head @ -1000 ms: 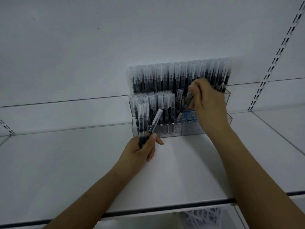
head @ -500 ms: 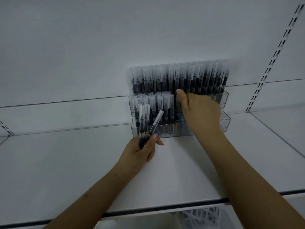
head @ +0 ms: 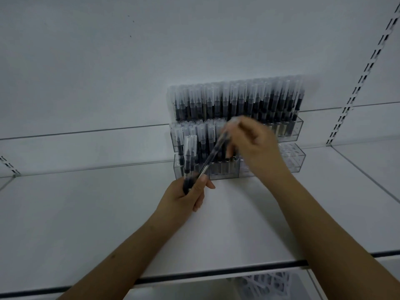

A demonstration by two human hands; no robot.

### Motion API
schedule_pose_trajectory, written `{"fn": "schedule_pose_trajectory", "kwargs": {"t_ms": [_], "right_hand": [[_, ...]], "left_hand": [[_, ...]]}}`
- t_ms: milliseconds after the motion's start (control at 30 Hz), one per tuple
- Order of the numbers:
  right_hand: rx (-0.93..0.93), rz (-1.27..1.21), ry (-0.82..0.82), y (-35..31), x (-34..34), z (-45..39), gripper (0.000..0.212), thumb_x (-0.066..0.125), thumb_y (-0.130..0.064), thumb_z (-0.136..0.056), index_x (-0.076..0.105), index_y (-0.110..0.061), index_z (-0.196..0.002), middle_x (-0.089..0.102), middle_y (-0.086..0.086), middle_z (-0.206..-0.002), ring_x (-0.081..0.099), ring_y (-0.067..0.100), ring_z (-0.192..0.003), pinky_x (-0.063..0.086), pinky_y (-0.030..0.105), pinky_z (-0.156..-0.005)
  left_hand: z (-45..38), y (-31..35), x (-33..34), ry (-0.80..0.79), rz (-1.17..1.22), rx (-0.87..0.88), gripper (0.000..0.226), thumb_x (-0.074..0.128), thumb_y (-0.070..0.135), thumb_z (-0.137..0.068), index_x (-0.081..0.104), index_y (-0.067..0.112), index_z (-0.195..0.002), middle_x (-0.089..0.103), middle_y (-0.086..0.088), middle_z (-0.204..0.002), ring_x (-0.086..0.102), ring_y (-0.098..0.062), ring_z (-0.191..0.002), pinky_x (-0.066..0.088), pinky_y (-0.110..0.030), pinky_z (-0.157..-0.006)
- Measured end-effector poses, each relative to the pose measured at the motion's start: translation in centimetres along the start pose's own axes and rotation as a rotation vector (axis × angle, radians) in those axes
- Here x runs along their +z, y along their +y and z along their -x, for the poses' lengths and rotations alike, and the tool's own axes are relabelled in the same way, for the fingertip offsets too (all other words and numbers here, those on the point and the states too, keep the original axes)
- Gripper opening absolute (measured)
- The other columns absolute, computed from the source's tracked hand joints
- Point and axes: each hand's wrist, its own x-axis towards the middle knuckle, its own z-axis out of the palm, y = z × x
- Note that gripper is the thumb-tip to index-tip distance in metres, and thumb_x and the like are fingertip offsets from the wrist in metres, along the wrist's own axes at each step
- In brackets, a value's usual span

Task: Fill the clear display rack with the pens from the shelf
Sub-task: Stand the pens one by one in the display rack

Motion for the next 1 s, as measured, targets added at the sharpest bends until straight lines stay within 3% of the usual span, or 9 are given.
{"fn": "schedule_pose_trajectory", "kwargs": {"t_ms": [100, 200, 300, 467, 600, 700, 867, 1000], "right_hand": [[0.009, -0.146, 0.361, 0.1, -1.7, -0.2, 0.025, 0.046, -0.019, -0.104, 0.059, -0.008, -0.086, 0.063, 0.012, -0.075, 0.059, 0.022, -0.054, 0.05, 0.032, -0.05], [0.016, 0.039, 0.578, 0.6, -2.7, -0.4, 0.031, 0.043, -0.025, -0.105, 0.057, -0.007, -0.083, 0.062, 0.013, -0.067, 0.063, 0.021, -0.049, 0.051, 0.039, -0.048], [0.034, 0.206, 0.533, 0.8, -2.8, -0.6, 0.029, 0.043, -0.025, -0.104, 0.056, -0.008, -0.085, 0.062, 0.005, -0.064, 0.065, 0.014, -0.051, 0.055, 0.039, -0.054], [-0.056, 0.405, 0.298, 1.3, -2.2, -0.5, 0.026, 0.042, -0.03, -0.105, 0.056, -0.015, -0.09, 0.063, 0.003, -0.065, 0.064, 0.016, -0.056, 0.053, 0.042, -0.056], [-0.094, 0.69, 0.115, 1.7, -1.9, -0.5, 0.023, 0.041, -0.037, -0.104, 0.048, -0.026, -0.085, 0.048, -0.011, -0.057, 0.049, 0.005, -0.051, 0.036, 0.028, -0.05], [-0.09, 0.847, 0.025, 2.2, -1.6, -0.5, 0.033, 0.041, -0.038, -0.103, 0.044, -0.023, -0.074, 0.043, -0.01, -0.054, 0.043, 0.01, -0.048, 0.027, 0.026, -0.047], [-0.039, 0.953, 0.134, 2.0, -1.8, -0.3, 0.048, 0.041, -0.047, -0.101, 0.046, -0.021, -0.061, 0.043, -0.008, -0.05, 0.044, 0.011, -0.046, 0.024, 0.022, -0.046], [-0.085, 0.658, 0.289, 1.1, -1.8, -0.2, 0.05, 0.04, -0.047, -0.099, 0.049, -0.021, -0.057, 0.042, -0.013, -0.046, 0.042, 0.006, -0.043, 0.027, 0.02, -0.046]], "left_hand": [[0.1, 0.0, 0.0, -0.005, 0.004, -0.001, 0.041, 0.04, 0.049, -0.09, 0.065, 0.017, -0.083, 0.047, 0.002, -0.05, 0.043, -0.012, -0.05, 0.041, -0.02, -0.059], [0.1, 0.1, 0.0, -0.003, -0.001, -0.009, 0.037, 0.04, 0.044, -0.094, 0.065, 0.018, -0.082, 0.047, 0.003, -0.05, 0.043, -0.012, -0.05, 0.04, -0.019, -0.059], [0.1, 0.1, 0.1, 0.0, -0.012, -0.013, 0.037, 0.04, 0.041, -0.097, 0.064, 0.02, -0.079, 0.047, 0.003, -0.05, 0.044, -0.013, -0.052, 0.042, -0.021, -0.061], [0.1, 0.1, 0.0, 0.002, -0.021, -0.009, 0.036, 0.04, 0.035, -0.1, 0.065, 0.018, -0.081, 0.047, 0.003, -0.05, 0.044, -0.013, -0.051, 0.041, -0.02, -0.061], [0.1, 0.1, 0.0, 0.002, -0.01, -0.014, 0.035, 0.041, 0.034, -0.1, 0.065, 0.016, -0.083, 0.047, 0.004, -0.05, 0.043, -0.011, -0.05, 0.04, -0.017, -0.058], [0.1, 0.1, 0.0, 0.007, -0.009, -0.017, 0.035, 0.042, 0.035, -0.099, 0.066, 0.016, -0.082, 0.047, 0.004, -0.05, 0.043, -0.011, -0.049, 0.039, -0.017, -0.058], [0.2, 0.3, 0.0, 0.001, -0.008, -0.01, 0.037, 0.041, 0.042, -0.095, 0.065, 0.017, -0.081, 0.047, 0.003, -0.05, 0.044, -0.011, -0.05, 0.041, -0.019, -0.058], [0.2, 0.3, 0.0, -0.001, -0.011, -0.014, 0.036, 0.041, 0.042, -0.096, 0.065, 0.019, -0.08, 0.047, 0.004, -0.05, 0.044, -0.012, -0.051, 0.041, -0.02, -0.059]]}}
